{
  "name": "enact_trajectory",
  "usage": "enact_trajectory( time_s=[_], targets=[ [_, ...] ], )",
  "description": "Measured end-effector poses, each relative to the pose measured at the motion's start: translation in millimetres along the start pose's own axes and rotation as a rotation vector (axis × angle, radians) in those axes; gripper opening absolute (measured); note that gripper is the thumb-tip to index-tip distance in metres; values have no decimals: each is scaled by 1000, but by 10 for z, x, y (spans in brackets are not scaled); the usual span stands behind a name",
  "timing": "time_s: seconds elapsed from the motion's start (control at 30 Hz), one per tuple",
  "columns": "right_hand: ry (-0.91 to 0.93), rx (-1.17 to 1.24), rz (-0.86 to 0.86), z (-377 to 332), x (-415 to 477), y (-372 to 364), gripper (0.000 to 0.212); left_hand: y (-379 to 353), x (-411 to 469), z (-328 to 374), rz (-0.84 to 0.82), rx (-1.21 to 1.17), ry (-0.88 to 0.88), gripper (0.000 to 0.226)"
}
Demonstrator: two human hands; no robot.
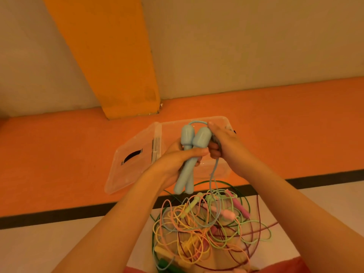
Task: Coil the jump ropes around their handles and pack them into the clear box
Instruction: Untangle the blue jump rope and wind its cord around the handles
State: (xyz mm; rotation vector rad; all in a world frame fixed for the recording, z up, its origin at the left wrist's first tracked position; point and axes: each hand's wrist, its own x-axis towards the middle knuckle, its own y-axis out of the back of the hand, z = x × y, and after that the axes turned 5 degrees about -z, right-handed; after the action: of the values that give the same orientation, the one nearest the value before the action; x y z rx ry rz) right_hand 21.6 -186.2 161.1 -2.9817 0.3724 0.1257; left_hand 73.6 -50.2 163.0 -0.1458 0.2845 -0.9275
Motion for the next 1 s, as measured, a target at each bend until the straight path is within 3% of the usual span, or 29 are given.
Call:
enact_trajectory(
  time_s=[0.1,0.33,0.4,0.47,0.57,0.67,0.8,0.9,1.0],
  targets=[
    [37,43,8,23,30,30,33,-4,28,-26,47,-97,35,18],
    [148,104,32,17,39,50,29,-3,53,-96,71,-81,184,59],
    [158,102,44,21,39,45,30,-45,39,-112,40,-32,184,50],
    [158,100,47,18,41,57,30,-94,37,-140,55,-7,153,27],
    [121,53,23,18,29,119,27,-88,86,-148,155,-54,78,27],
    [6,-186,-105,88,-19,231,22,-10,133,-2,222,-230,-123,23],
    [-284,-858,-334,380,-103,321,30,268,106,218,320,-396,-297,19],
    [-360,-669,-240,394,-112,252,32,360,73,160,400,-229,-228,20],
    [-266,-371,-103,197,-92,159,30,302,97,22,359,-193,-148,26]
  ],
)
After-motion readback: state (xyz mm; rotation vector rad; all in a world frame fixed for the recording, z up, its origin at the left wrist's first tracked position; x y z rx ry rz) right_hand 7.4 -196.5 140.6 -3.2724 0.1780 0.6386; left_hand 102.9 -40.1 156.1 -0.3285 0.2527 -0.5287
